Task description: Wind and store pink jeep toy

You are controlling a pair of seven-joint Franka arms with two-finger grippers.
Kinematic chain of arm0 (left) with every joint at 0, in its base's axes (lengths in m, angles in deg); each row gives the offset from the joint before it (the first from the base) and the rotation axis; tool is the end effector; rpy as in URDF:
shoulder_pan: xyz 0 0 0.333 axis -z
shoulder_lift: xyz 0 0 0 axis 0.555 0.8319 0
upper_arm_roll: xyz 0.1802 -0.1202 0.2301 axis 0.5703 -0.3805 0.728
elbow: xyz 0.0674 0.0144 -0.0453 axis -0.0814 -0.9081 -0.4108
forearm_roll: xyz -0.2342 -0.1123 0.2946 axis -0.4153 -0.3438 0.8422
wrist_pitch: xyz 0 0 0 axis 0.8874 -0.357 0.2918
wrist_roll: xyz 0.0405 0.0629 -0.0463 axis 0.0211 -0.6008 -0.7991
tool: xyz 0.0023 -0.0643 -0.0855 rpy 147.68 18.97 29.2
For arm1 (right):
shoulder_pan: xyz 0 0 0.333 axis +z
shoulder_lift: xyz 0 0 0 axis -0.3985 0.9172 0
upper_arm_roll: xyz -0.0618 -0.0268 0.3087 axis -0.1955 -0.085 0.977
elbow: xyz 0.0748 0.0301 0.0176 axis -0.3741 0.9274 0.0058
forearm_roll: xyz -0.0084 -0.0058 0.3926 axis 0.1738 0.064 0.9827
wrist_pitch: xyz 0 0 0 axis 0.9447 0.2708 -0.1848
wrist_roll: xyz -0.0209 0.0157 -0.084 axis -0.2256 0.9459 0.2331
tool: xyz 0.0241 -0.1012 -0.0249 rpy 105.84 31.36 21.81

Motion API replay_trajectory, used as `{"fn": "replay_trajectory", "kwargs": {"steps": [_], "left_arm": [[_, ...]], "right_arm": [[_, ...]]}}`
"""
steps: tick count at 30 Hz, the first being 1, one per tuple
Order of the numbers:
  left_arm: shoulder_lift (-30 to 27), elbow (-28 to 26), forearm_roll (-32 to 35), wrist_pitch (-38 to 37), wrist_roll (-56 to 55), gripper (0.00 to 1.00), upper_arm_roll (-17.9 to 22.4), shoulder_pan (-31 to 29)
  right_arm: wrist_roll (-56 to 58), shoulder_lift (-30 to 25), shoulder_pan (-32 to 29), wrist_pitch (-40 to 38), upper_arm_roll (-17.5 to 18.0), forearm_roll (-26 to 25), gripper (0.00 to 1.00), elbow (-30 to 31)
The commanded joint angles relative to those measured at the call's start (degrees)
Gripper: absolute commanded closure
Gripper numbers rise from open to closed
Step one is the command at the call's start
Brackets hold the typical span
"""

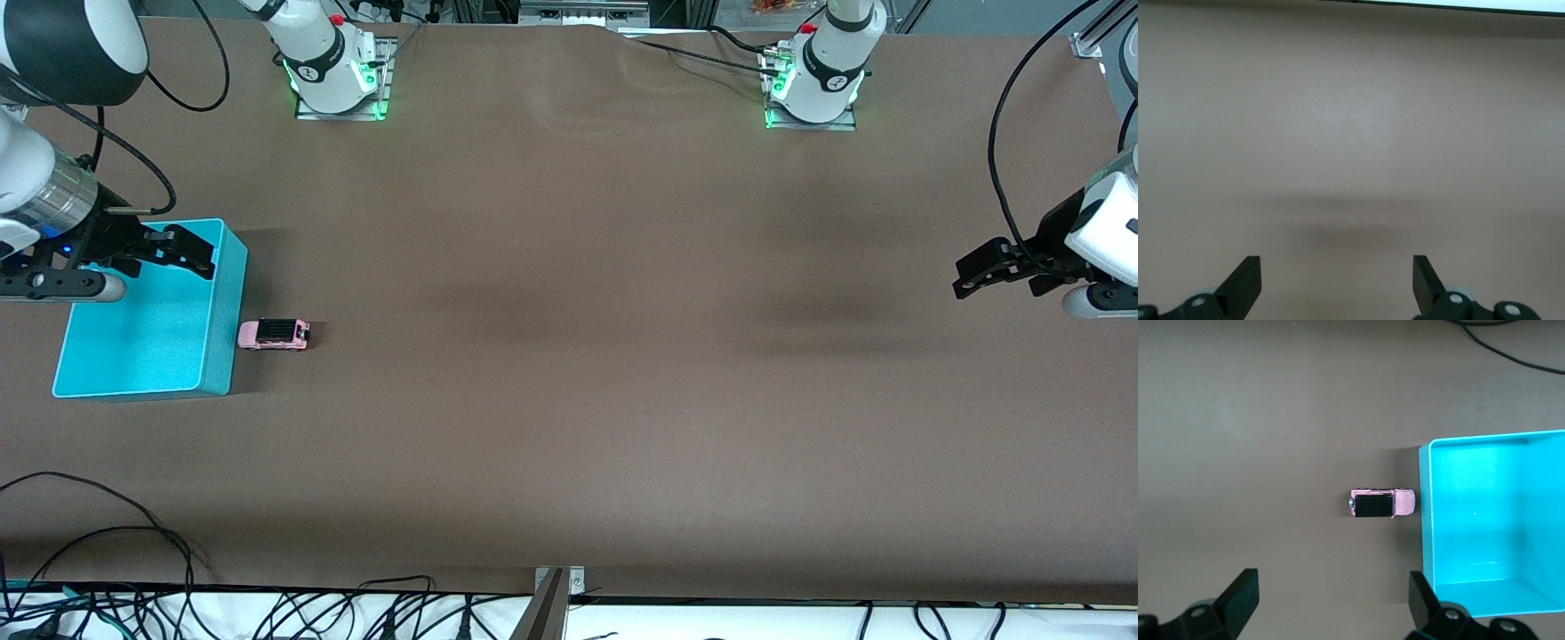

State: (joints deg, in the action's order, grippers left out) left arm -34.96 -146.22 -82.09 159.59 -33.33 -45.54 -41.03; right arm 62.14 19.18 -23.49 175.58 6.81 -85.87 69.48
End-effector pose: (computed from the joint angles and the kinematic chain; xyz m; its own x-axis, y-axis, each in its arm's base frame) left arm 0.6100 -0.0081 0.5809 0.9965 0.0664 0.0515 0.0654 -0.9976 0.0210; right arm 0.5992 0.0495 0.5505 0.9997 -0.0164 0.0158 -0.0167 -0.9997 0.0184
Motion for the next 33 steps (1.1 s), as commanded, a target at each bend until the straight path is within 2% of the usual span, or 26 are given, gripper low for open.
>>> {"fn": "replay_trajectory", "kwargs": {"steps": [1, 17, 27, 33], "left_arm": [[-1.9, -1.9, -1.2, -0.6, 1.7, 0.0, 0.0, -0.6], [-7.4, -10.3, -0.4, -0.8, 1.8, 0.0, 0.0, -1.9], [-7.4, -10.0, -0.3, -0.7, 1.8, 0.0, 0.0, -1.9], [-7.1, -9.8, -0.2, -0.5, 1.8, 0.0, 0.1, -1.9]], "right_arm": [[-0.4, -0.1, -0.2, 0.7, -0.3, -0.4, 0.0, 0.2], [-4.6, 3.3, -0.5, 4.2, -1.0, 0.6, 0.0, 0.4], [-6.3, 3.8, -0.8, 5.5, -0.8, 0.9, 0.0, 0.4], [-7.1, 1.4, -0.6, 7.1, -0.6, 0.6, 0.0, 5.7]]}}
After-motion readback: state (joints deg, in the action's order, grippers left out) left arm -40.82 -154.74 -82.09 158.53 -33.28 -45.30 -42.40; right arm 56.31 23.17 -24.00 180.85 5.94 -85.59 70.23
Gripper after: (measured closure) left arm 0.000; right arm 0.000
